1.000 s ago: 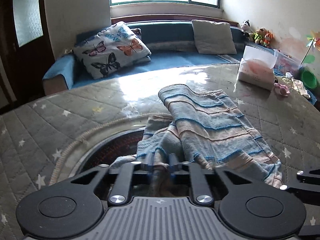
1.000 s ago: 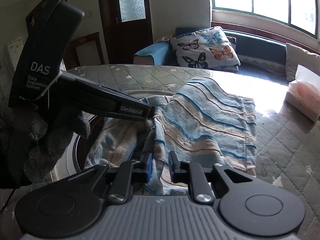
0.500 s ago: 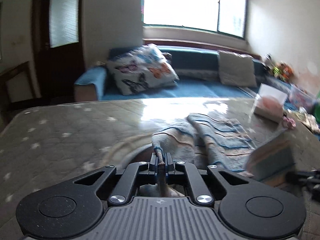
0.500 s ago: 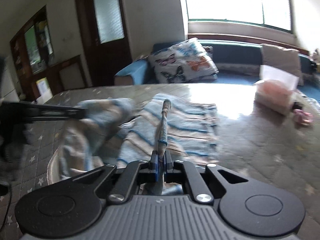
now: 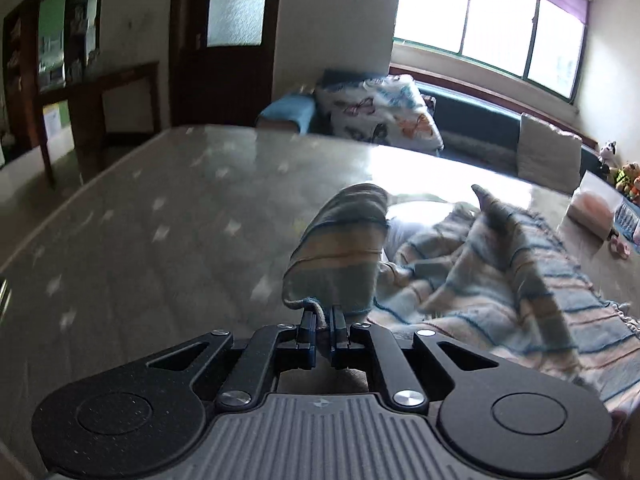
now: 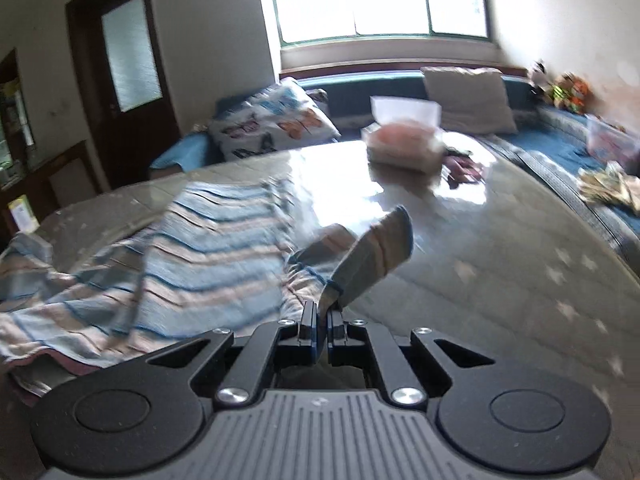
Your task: Fold clothes
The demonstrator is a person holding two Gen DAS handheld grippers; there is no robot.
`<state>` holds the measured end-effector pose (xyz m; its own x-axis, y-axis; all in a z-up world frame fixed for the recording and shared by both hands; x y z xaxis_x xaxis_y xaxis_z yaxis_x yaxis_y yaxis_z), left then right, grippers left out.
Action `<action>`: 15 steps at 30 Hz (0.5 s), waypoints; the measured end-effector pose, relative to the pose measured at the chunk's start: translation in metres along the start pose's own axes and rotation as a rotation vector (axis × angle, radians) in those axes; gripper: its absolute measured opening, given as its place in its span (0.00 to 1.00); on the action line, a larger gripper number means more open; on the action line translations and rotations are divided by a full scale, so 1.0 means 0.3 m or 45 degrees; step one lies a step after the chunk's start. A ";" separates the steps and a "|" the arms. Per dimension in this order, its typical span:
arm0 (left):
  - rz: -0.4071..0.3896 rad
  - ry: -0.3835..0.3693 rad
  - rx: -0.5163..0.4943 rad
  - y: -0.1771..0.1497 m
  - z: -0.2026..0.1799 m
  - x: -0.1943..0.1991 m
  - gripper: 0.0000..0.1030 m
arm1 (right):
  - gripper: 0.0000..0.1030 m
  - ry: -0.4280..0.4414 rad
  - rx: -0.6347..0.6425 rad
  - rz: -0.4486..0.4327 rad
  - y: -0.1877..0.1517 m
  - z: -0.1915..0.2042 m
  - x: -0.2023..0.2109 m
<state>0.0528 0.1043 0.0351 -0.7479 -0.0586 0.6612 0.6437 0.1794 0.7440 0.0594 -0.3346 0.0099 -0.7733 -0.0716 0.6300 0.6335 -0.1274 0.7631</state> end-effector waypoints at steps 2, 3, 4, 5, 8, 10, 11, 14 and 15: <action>0.041 -0.010 -0.009 -0.039 0.011 0.020 0.06 | 0.04 -0.015 -0.009 0.024 -0.037 -0.015 0.018; 0.062 -0.015 -0.014 -0.059 0.016 0.030 0.06 | 0.04 -0.021 -0.011 0.031 -0.050 -0.019 0.027; 0.083 -0.019 -0.020 -0.077 0.021 0.039 0.07 | 0.04 -0.021 -0.015 0.046 -0.063 -0.026 0.033; 0.105 -0.019 -0.030 -0.089 0.024 0.044 0.07 | 0.04 -0.020 -0.019 0.064 -0.077 -0.034 0.038; 0.157 -0.023 -0.056 -0.110 0.037 0.063 0.11 | 0.06 -0.032 -0.020 0.102 -0.092 -0.053 0.056; 0.154 -0.029 -0.066 -0.086 0.048 0.073 0.17 | 0.11 -0.046 -0.015 0.119 -0.091 -0.065 0.070; 0.145 -0.030 -0.080 -0.078 0.046 0.085 0.20 | 0.16 -0.053 -0.012 0.127 -0.090 -0.070 0.076; 0.083 -0.012 -0.129 -0.060 0.041 0.126 0.39 | 0.17 -0.108 0.009 0.124 -0.070 -0.089 0.113; 0.058 -0.003 -0.142 -0.048 0.037 0.139 0.41 | 0.17 -0.128 0.017 0.113 -0.060 -0.097 0.127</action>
<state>0.0107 0.1101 0.0509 -0.7179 -0.0505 0.6943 0.6908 0.0710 0.7195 0.0177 -0.3638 0.0158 -0.7084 0.0172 0.7056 0.6999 -0.1118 0.7055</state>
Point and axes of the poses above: each gripper's, at about its wrist camera, not at the fingertips, and x roughly against the way its jaws point, z to its left, y to its top, the point moved 2 cm from there along -x, roughly the way its jaws point, and after that the axes turned 2 degrees about z, right-handed, at the moved point
